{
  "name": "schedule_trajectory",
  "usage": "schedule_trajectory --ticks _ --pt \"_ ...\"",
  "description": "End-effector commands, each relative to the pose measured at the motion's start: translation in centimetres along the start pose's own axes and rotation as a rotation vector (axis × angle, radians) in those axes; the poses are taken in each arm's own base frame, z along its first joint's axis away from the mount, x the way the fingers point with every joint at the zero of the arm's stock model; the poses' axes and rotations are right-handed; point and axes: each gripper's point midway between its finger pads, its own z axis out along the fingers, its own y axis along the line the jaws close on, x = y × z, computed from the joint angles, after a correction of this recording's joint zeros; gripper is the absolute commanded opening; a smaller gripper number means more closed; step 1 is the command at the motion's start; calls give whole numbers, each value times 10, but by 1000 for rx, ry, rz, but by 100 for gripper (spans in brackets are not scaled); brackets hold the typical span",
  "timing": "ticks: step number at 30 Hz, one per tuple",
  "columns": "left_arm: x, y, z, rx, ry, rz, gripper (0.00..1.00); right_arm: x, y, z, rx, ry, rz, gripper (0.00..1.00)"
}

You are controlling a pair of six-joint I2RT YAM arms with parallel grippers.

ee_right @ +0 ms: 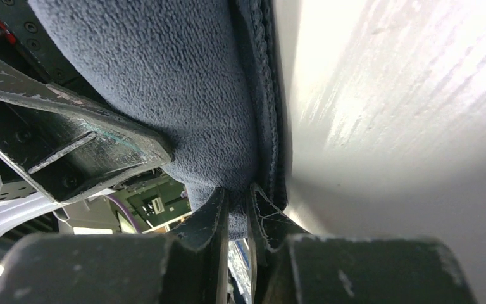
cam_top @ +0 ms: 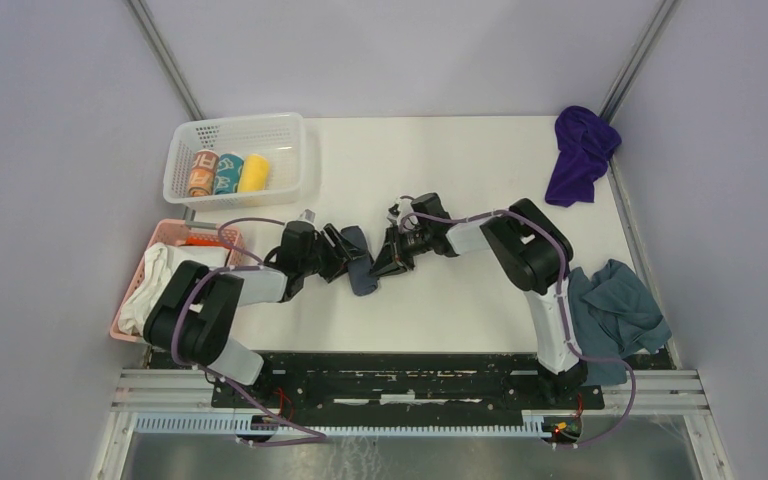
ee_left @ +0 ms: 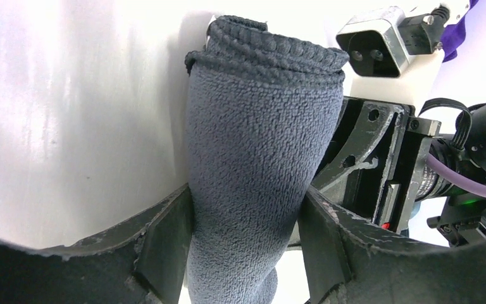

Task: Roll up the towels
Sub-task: Pick up the towel at the center of the board.

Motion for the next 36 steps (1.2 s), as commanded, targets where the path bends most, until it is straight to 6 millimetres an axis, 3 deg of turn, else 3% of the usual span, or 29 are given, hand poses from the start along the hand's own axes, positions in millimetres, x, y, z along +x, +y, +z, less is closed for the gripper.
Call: schedule_trajectory --ticks 1,11,14,19,22,28,31,36 --pt "36 48 3 -146 96 25 65 -5 -44 7 100 -59 64 18" --pt "36 55 13 -231 92 52 40 -12 -28 -3 105 -98 -13 22" --pt "26 52 11 -265 62 64 28 -12 -16 -12 112 -117 -76 28" --pt "4 32 9 -264 28 118 12 -5 6 -41 174 -141 -221 44" --pt "-13 16 9 -247 11 145 4 2 13 -63 248 -154 -318 52" --pt "-59 -20 0 -208 -33 212 3 12 13 -120 477 -228 -487 69" --pt "-83 -36 -7 -180 -49 217 3 16 9 -146 588 -268 -547 72" --pt "-139 -65 -27 -128 -120 213 3 21 9 -183 712 -346 -630 77"
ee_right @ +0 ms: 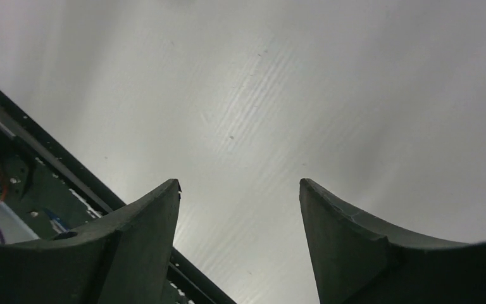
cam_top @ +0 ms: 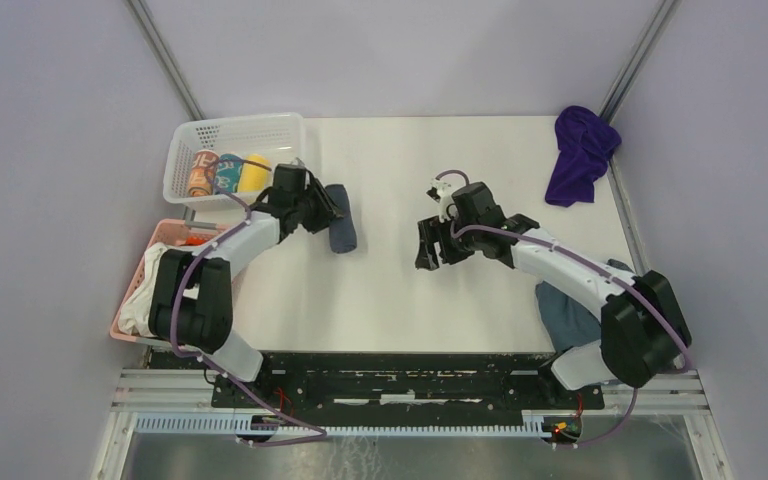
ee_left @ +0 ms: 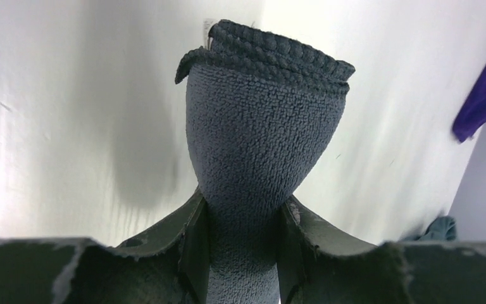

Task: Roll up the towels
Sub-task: Pick up the towel at the center of the board, then place the towel in the bin.

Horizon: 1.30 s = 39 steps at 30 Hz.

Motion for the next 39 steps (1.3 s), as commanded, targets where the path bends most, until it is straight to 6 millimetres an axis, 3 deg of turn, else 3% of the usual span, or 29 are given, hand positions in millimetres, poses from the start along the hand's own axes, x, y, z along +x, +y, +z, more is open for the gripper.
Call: schedule_trajectory --ticks 1,5,7,12,15,19,29,34,39 --pt "-64 -24 -29 71 -85 62 3 10 -34 -29 194 -18 -114 78" --pt "-121 -32 -48 118 -138 59 3 6 -40 -46 247 -68 -133 85" --pt "-149 -33 -56 135 -156 62 3 4 -41 -51 261 -93 -137 99" --pt "-203 -30 -62 196 -152 52 3 -2 -44 -56 282 -129 -153 100" --pt "-225 -20 -51 222 -121 36 3 -1 -49 -54 305 -119 -159 100" --pt "-232 7 -27 177 -69 15 4 1 -51 -53 311 -107 -167 100" --pt "-226 82 24 32 68 -14 5 5 -56 -52 334 -87 -171 100" --pt "-223 118 34 -130 103 30 7 6 -57 -51 336 -81 -170 100" --pt "-224 144 31 -268 118 89 8 8 -58 -49 336 -70 -171 100"
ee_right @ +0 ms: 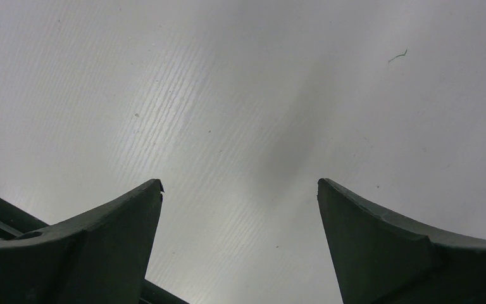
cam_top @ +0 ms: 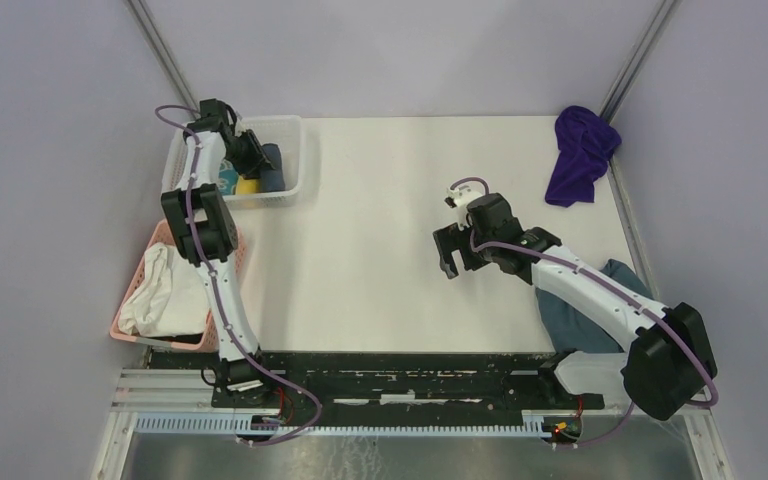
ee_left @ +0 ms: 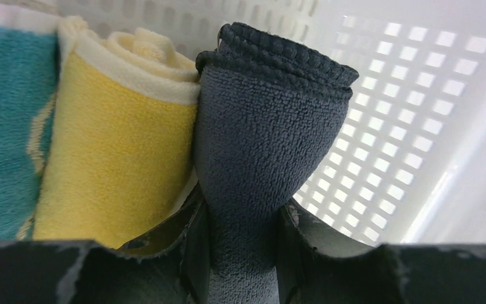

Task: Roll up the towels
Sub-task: Place the towel in the bin.

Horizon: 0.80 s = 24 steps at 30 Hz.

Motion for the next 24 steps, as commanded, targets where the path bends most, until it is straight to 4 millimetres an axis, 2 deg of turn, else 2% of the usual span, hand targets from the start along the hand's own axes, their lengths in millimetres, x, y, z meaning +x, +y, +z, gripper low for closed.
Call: schedule_trajectory --ticks 1,7,13,18,21,24 --pt "-7 27 -13 -164 -11 121 8 -3 -4 2 18 -6 -9 100" --pt "-7 43 -15 -309 -8 206 12 -1 -2 6 11 8 -9 100" --pt "19 51 11 -424 73 263 15 0 -3 7 12 12 -7 100" --pt "29 62 21 -482 110 268 19 0 -2 7 9 12 -6 100" --pt "28 59 16 -481 102 270 25 -1 -1 7 4 8 -4 100" --pt "21 49 6 -459 72 269 34 -4 -1 4 1 -2 -4 100"
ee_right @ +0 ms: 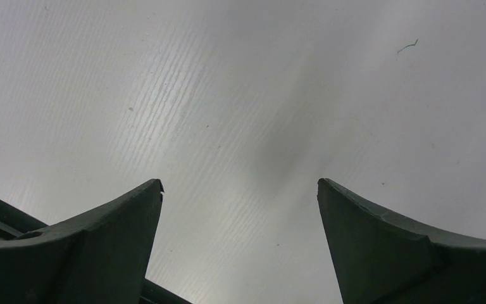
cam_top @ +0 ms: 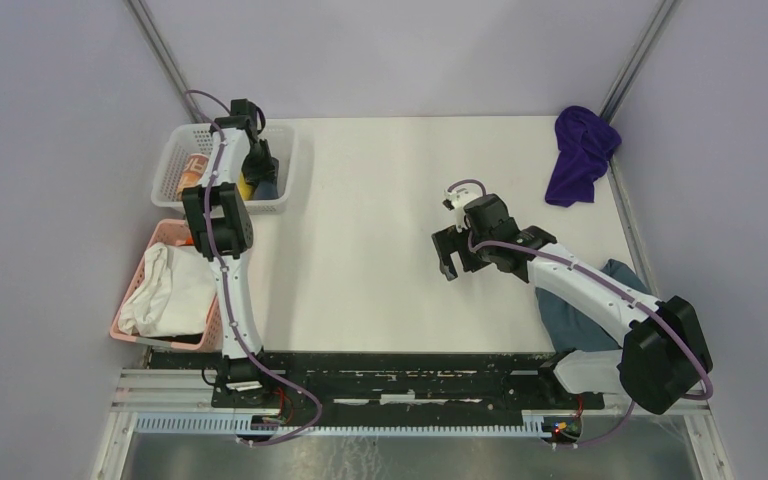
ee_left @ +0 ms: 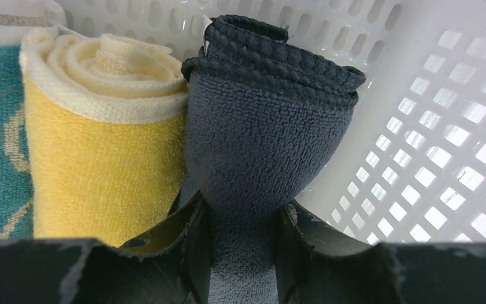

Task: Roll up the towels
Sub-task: Place the towel in the bin.

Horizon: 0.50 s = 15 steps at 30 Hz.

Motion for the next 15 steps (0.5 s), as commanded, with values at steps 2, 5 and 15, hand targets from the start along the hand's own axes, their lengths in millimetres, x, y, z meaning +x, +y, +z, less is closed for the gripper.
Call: schedule_trajectory --ticks 2,5,15 --pt "3 6 -13 -12 17 43 40 -15 0 -7 -1 -53 -3 100" --pt "-2 2 -26 3 -7 40 48 -18 -1 -11 3 -69 -4 100" --pt "-21 -9 -92 78 -125 20 62 -36 -5 -35 34 -129 -4 100"
